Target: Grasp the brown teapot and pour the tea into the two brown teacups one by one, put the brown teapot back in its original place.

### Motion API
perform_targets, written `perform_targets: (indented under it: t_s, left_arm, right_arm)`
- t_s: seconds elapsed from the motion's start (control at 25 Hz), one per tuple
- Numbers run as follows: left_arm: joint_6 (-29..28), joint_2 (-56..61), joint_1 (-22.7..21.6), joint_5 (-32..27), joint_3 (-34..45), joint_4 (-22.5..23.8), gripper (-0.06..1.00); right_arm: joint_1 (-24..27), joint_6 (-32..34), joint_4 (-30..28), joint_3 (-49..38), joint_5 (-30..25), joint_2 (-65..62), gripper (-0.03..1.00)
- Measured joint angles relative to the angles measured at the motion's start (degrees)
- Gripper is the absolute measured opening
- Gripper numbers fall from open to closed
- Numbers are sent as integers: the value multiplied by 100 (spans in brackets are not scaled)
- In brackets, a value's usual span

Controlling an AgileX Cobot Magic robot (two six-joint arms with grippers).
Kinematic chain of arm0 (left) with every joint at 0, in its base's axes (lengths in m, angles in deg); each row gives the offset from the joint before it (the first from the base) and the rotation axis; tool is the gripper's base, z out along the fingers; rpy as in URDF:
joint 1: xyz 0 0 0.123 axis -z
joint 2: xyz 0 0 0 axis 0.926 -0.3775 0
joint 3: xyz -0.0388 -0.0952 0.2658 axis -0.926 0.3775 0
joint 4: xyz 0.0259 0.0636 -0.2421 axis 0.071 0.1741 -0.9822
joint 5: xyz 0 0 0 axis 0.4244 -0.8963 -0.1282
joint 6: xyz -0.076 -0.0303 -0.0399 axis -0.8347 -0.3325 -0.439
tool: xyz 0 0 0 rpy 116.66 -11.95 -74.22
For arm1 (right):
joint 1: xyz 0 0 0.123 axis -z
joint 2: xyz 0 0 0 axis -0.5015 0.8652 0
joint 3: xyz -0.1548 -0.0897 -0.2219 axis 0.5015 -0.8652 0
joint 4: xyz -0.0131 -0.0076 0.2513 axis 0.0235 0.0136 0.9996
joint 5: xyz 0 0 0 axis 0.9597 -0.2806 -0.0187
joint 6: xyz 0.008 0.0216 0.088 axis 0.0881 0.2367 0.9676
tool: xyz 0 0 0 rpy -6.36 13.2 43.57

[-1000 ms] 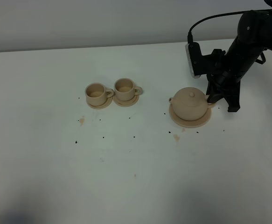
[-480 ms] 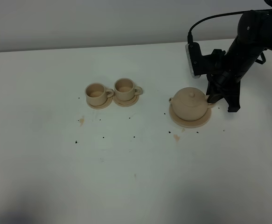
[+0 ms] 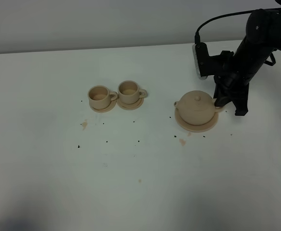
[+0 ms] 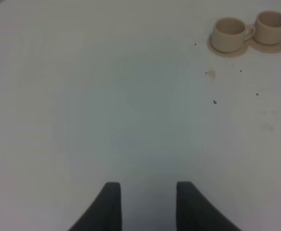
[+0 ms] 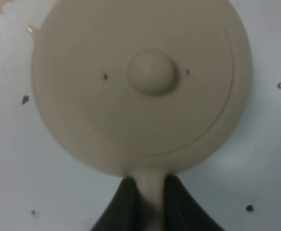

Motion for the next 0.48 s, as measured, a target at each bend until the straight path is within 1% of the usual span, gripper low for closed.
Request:
perform_targets:
  t_s: [0.12,0.48]
  left_arm:
    - [0,0,0,0,0,0,33]
    - [0,0,0,0,0,0,33]
  right_arm:
    - [0,148,0,0,-34,0,13]
    - [0,268,-24,42,-67,65,13]
